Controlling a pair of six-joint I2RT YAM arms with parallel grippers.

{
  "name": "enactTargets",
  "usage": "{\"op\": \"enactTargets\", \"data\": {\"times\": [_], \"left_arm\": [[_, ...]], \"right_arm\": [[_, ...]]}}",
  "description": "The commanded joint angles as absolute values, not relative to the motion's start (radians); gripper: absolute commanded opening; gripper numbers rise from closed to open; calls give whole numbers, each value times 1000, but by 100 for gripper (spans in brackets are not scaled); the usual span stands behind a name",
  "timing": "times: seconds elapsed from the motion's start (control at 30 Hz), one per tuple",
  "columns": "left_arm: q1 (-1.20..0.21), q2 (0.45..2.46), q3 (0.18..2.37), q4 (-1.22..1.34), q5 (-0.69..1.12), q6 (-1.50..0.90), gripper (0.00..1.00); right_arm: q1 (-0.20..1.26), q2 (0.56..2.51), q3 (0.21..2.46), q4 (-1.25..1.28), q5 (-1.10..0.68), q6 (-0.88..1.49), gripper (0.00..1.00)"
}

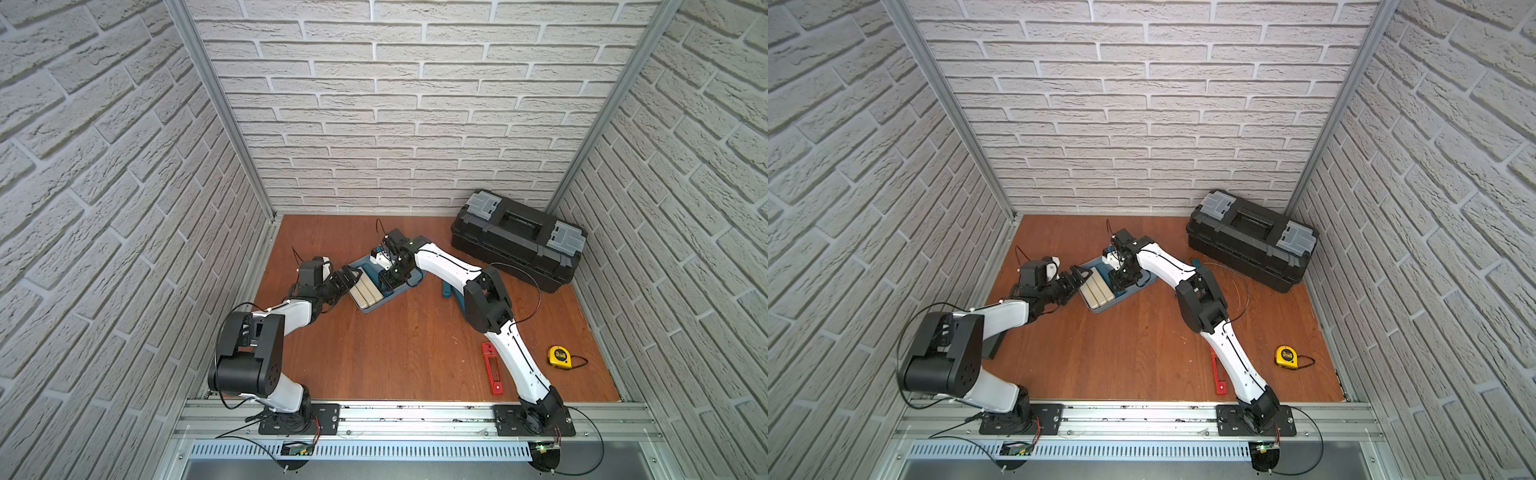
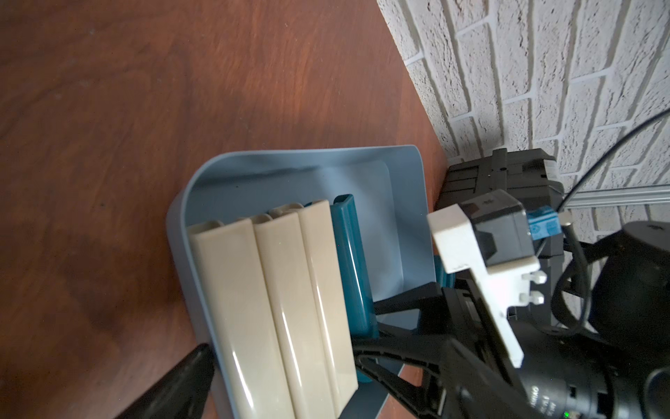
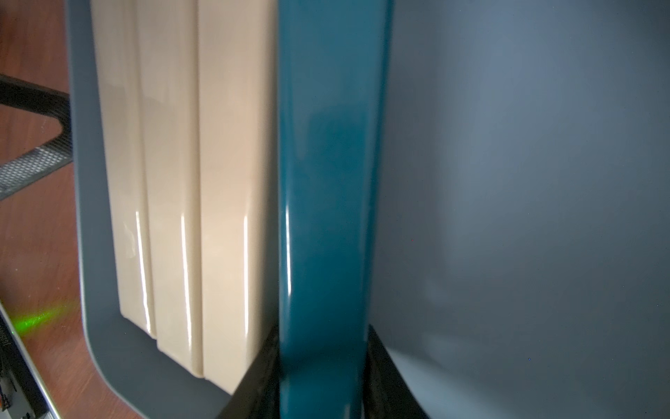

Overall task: Put the pruning pliers into the storage box
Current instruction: Place the pruning pliers in the storage box.

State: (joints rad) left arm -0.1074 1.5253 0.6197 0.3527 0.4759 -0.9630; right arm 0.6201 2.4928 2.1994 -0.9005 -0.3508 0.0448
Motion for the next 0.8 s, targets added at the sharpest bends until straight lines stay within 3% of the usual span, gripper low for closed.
{"op": "enactTargets", "data": {"times": [0.0, 0.2, 0.4, 0.77], "left_arm": [[-116, 1529, 618, 406, 493, -956, 98], [-115, 1529, 621, 402, 493, -954, 98], [-118, 1535, 620, 409, 492, -955, 98], [-122, 1542, 618, 417, 491, -958, 98]], "right_arm": [[633, 2438, 2220, -877, -380, 31, 36], [633, 2427, 2220, -879, -390, 20, 37], [632, 2405, 2217, -879, -400, 1, 46], [631, 2392, 2197, -862, -433, 10, 48]]}}
